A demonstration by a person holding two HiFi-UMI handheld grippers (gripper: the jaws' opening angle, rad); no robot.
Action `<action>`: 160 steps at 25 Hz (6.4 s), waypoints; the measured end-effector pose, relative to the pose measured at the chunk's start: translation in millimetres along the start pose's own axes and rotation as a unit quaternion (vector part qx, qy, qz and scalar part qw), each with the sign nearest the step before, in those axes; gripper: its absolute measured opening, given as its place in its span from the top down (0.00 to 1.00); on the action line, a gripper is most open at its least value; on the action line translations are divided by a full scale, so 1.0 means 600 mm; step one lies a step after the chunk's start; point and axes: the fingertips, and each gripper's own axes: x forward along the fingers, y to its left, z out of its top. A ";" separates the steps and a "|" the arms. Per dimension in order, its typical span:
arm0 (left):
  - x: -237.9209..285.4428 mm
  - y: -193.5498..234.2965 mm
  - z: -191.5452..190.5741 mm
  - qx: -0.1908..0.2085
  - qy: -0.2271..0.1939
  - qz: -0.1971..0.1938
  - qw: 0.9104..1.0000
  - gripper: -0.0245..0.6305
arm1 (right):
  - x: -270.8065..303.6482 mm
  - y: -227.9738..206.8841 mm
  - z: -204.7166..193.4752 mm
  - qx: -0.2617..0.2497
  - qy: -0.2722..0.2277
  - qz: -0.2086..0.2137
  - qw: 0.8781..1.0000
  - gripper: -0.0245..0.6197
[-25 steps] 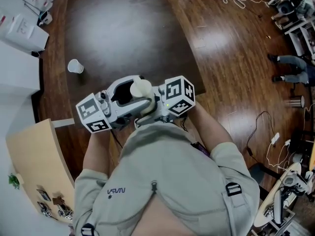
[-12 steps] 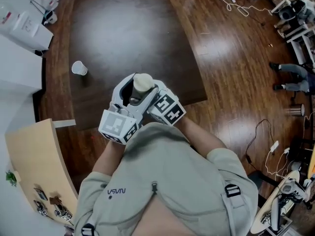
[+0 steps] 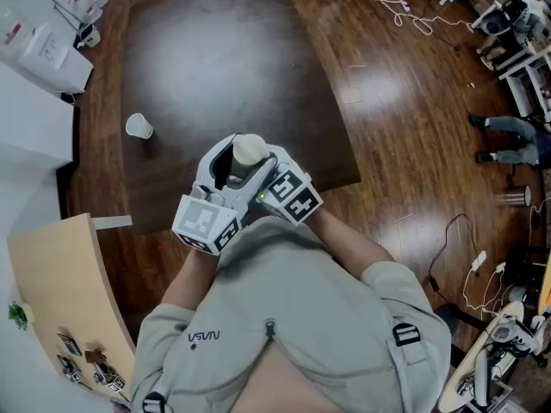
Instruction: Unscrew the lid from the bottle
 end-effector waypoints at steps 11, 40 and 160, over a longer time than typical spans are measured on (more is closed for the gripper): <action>-0.056 -0.035 0.064 -0.124 -0.053 -0.248 0.959 0.43 | -0.087 0.121 0.047 0.007 -0.012 0.326 0.945 0.50; -0.007 -0.012 0.076 0.007 -0.043 -0.109 0.993 0.49 | -0.012 0.022 0.055 -0.027 -0.018 0.055 0.998 0.50; -0.020 -0.016 0.045 0.007 -0.029 -0.116 0.993 0.49 | -0.015 0.026 0.024 -0.113 0.032 0.038 0.992 0.50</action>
